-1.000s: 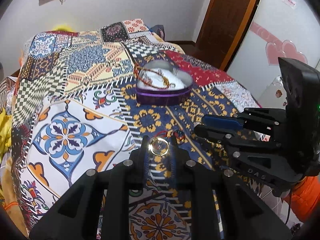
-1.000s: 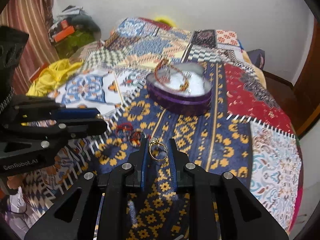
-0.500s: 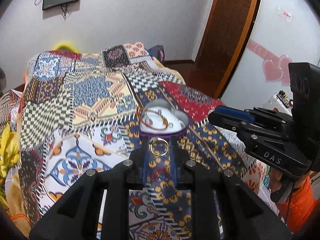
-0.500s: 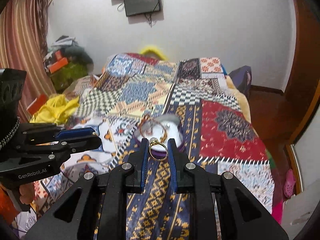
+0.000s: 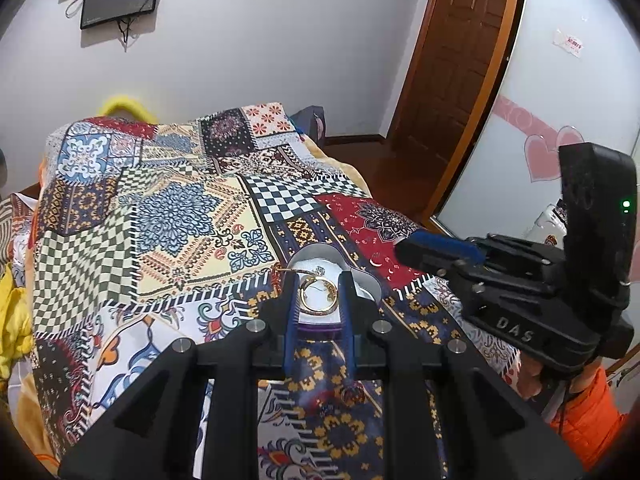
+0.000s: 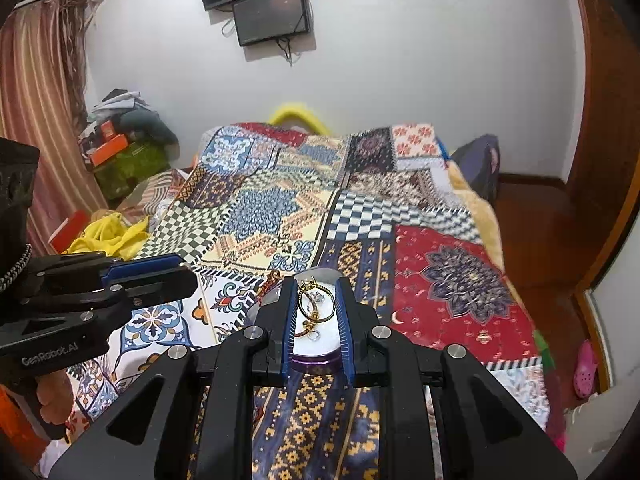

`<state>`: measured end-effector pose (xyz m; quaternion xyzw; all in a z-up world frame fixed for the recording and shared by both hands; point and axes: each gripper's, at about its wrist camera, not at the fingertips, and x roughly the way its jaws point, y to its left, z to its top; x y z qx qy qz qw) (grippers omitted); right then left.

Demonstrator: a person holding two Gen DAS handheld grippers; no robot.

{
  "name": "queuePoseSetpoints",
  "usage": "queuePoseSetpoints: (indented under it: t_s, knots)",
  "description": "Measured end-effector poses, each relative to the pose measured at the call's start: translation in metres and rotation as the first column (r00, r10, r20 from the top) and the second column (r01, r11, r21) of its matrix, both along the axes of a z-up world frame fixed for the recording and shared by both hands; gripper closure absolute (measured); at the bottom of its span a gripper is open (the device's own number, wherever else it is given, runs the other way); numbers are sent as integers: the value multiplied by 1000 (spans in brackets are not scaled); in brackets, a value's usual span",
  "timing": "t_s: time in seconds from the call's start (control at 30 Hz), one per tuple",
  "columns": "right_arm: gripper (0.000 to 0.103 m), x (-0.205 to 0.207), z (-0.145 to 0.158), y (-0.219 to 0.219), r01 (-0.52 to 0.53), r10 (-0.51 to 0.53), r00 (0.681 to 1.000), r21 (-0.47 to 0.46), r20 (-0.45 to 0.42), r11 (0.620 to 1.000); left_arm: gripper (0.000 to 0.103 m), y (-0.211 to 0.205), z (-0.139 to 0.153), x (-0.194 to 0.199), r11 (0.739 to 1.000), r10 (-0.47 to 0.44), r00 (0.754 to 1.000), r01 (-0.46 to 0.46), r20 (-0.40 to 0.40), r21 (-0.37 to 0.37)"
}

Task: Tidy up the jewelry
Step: 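Lower both gold rings into the heart tin and open both tools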

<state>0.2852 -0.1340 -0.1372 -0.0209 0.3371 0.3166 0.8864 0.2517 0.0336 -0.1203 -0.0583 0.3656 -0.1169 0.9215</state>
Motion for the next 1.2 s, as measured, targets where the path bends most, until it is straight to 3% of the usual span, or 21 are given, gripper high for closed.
queuePoseSetpoints:
  t_s: [0.43,0.67,1.2]
  knots:
    - [86,23,-35,11,-22,13,996,-96,-88,995,85,-9,-42,43,998,-53,991,50,-123,-24]
    - [85,24,-35,10,-34,25,995,-98,-94,995,85,-13,-56,51,998,-65,986,62,-156,-25]
    - [84,15,-33,20,-61,46,995,-164,-93,985,85,-4,-37,37,999,-31,993,29,-117,-15]
